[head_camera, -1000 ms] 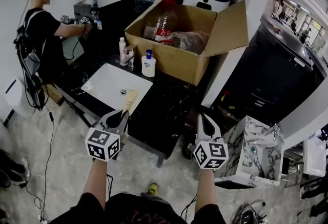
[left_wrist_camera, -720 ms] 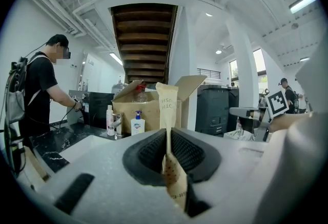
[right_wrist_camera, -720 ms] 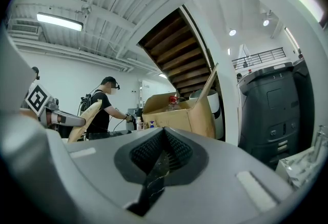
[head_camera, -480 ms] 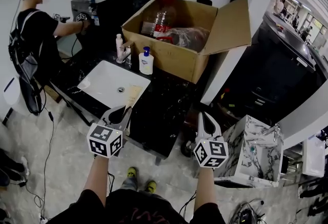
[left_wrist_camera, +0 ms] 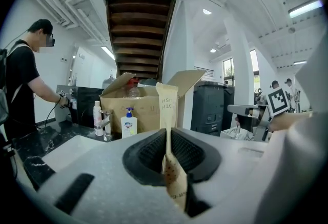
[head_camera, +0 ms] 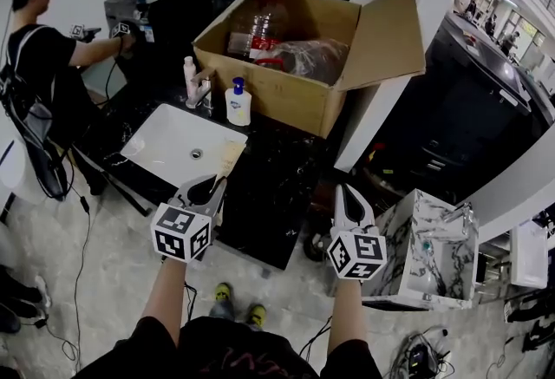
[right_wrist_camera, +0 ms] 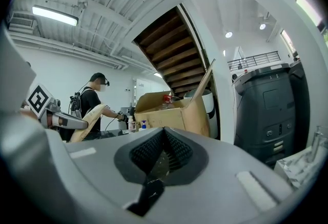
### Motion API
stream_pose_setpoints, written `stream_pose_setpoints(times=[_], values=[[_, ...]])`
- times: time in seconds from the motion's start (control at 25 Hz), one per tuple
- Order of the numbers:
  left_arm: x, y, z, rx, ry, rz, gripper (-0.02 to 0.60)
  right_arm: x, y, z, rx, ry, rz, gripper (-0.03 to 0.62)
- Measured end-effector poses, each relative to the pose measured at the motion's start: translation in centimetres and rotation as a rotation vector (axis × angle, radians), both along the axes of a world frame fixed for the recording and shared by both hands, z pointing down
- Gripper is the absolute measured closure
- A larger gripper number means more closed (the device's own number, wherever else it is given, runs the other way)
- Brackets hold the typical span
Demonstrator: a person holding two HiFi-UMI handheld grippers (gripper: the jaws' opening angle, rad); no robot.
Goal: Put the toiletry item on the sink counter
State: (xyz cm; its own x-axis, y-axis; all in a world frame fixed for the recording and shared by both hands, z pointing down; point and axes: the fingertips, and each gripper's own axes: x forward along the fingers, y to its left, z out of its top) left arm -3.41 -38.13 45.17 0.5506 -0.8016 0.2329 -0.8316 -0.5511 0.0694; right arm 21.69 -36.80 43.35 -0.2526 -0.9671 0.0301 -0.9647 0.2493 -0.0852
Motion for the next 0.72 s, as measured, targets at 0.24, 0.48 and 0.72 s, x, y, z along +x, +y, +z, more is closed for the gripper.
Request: stream_pose_setpoints(times=[0.24, 0.48, 0.72], values=[[0.4, -2.1, 1.3, -0.03, -0.021, 0.028, 0.548, -0.5, -1.5, 0.5, -0.004, -0.01, 0.01, 0.591], [0.7, -3.8, 3.1, -0.086, -0.019, 0.04, 0.546, -1.3, -2.6, 0.8, -0.008, -0.01, 0.006, 0.591], [1.5, -4.8, 6.1, -0.159, -0.04, 0.065, 0.546, -1.4, -3.3, 1.2, -0.02, -0.011, 0.01, 0.591]])
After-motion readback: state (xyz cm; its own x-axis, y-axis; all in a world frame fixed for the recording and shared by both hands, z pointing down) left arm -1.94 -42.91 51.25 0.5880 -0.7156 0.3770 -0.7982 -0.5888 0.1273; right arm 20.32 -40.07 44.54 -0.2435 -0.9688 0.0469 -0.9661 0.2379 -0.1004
